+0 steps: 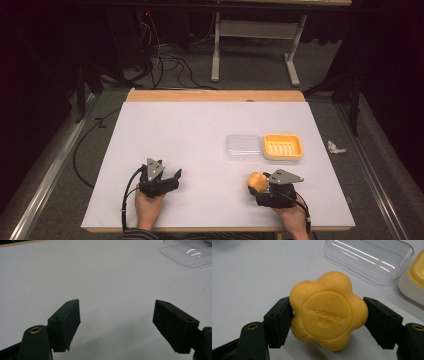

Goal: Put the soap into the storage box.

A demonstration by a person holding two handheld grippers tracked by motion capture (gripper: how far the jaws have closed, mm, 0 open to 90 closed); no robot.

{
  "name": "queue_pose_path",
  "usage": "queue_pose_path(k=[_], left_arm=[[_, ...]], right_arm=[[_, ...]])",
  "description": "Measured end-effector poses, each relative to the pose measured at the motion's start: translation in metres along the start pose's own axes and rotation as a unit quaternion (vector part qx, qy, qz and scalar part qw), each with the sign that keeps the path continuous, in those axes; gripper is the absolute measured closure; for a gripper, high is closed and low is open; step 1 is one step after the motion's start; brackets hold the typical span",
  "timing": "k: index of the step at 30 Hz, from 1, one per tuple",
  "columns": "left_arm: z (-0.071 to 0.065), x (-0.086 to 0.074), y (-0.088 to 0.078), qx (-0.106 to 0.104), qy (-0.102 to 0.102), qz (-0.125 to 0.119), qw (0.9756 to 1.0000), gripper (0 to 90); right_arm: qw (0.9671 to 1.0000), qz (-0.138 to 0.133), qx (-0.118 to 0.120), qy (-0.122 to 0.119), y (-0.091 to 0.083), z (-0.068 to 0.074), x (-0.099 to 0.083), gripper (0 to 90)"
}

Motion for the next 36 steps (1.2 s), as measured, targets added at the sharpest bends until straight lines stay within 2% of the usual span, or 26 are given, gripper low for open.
queue_pose_path(k=[10,36], left_arm=[[0.0,0.0,0.0,0.0,0.0,0.0,1.0,22.7],[0.0,-0.001,0.0,0.0,0.003,0.003,1.0,22.7]], right_arm=[[0.9999,-0.007,-0.009,0.003,-0.007,-0.005,0.005,27.6],[0.998,-0.028,-0.054,0.016,-0.036,-0.038,0.016,27.6]])
Point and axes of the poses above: each handheld gripper's, and its own axes: y roughly forward along the jaws, x roughly out of its top, z roughly to its left, the point moved 8 cm from there along y, roughly forward along the jaws, and after that the axes turned 13 degrees about -z, right-handed, at the moved point
